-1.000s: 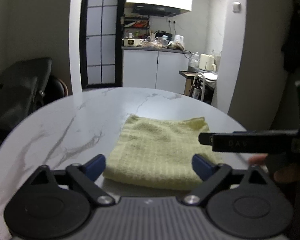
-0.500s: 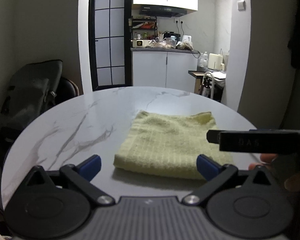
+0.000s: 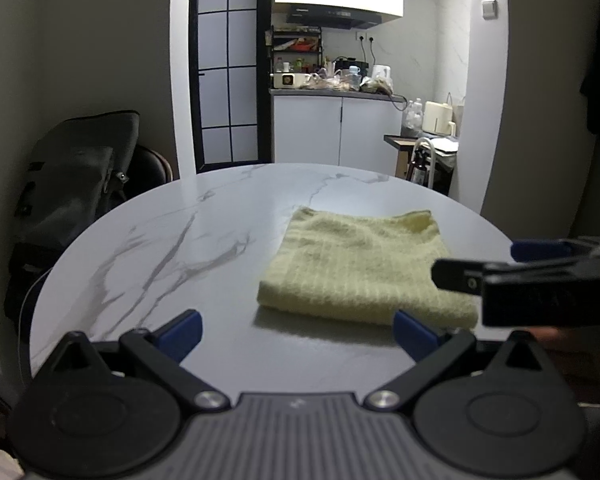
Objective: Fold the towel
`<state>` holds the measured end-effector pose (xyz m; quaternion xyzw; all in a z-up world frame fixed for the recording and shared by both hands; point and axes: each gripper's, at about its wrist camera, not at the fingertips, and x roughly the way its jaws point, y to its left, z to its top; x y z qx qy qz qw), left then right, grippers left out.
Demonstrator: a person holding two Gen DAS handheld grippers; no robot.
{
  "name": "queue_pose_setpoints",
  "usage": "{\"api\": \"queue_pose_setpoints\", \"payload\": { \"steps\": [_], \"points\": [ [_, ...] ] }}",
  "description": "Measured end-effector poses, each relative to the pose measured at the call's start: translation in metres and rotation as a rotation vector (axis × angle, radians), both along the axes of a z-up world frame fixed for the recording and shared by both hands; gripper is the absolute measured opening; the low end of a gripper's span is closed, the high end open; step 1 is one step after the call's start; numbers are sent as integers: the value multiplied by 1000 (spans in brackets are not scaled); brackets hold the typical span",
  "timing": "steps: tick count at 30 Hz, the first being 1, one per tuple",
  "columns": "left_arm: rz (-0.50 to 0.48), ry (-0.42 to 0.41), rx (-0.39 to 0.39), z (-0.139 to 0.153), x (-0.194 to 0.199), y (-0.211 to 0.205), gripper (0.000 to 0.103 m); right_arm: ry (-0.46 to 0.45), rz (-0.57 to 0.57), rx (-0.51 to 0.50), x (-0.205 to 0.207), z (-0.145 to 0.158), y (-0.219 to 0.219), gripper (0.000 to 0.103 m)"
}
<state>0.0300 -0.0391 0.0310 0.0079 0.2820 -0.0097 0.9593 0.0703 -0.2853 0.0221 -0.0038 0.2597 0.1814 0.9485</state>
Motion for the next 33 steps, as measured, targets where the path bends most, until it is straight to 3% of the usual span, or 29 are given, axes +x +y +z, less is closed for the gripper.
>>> {"api": "queue_pose_setpoints", "payload": {
  "steps": [9,23,33],
  "points": [
    [11,-1,16,-2,-20,2,103,28,-30,-50,-24,-8,-7,102],
    [18,-12,35,3,-50,8,103,-70,8,-84,-62,-9,-2,102],
    [18,-18,53,7,-67,11,103,-81,24,-95,-71,-10,3,102]
  ]
}}
